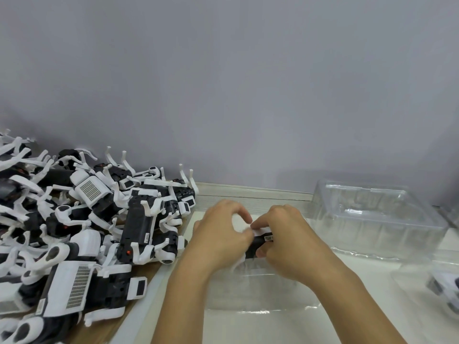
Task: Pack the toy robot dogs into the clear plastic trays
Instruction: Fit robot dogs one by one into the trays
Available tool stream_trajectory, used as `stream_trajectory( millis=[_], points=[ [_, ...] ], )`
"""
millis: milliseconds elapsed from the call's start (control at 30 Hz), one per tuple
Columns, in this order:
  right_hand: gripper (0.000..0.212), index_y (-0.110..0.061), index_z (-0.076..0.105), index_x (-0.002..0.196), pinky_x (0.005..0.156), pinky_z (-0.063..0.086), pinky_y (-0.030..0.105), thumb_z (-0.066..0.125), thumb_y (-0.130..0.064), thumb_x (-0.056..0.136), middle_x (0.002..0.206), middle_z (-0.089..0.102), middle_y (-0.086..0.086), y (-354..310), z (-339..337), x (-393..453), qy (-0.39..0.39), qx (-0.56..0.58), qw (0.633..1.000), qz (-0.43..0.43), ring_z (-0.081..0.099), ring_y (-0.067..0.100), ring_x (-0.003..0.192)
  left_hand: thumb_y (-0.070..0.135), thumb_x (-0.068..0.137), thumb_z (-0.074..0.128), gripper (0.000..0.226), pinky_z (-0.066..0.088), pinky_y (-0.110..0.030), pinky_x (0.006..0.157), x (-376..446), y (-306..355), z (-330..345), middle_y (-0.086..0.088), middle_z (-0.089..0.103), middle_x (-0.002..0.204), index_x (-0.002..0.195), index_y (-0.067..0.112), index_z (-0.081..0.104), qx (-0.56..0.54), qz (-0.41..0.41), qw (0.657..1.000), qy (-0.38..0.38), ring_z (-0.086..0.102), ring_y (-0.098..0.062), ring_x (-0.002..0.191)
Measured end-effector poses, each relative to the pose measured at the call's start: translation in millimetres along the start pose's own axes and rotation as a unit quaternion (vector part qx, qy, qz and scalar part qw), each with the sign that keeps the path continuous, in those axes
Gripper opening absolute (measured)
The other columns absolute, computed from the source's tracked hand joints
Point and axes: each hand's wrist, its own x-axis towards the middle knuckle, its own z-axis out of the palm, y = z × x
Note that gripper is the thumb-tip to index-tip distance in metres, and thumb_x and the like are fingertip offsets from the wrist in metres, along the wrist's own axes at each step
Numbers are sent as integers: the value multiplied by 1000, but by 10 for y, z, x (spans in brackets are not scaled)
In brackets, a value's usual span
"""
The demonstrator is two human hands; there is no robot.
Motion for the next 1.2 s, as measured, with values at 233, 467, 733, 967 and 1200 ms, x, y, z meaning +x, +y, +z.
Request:
stream_trajectory(
  millis=[233,467,733,967,1200],
  points=[
    [37,-25,70,116,77,51,26,71,-10,82,111,60,-5,84,-92,8,-9,24,999,37,60,15,98,32,78,74,29,36,-33,107,-24,-27,26,22,49,117,102,38,60,44,-10,998,-43,40,-2,120],
    [16,-36,70,78,56,32,10,85,-35,74,95,55,-11,343,-340,-32,41,51,993,101,54,-2,80,31,80,76,25,33,-33,109,-16,-52,72,24,45,117,95,38,57,50,4,998,-33,39,4,103],
    [13,-30,74,72,52,35,15,86,-33,73,86,57,-11,358,-313,-22,37,53,991,113,55,2,74,38,83,73,19,32,-27,106,12,-107,59,26,47,118,96,38,60,54,19,998,-39,38,3,114],
    [16,-36,68,74,51,34,13,85,-36,75,88,54,-15,434,-382,-35,14,47,994,102,55,1,77,25,92,64,21,40,-23,91,65,-287,1,16,59,121,111,32,61,-110,-60,990,69,54,-3,114],
    [19,-41,68,90,64,39,11,82,-37,77,95,58,-21,314,-327,-32,1,70,997,40,55,-4,88,20,92,64,19,43,-23,74,121,-353,228,14,71,102,89,37,73,-244,-132,959,59,63,-3,94]
  ],
)
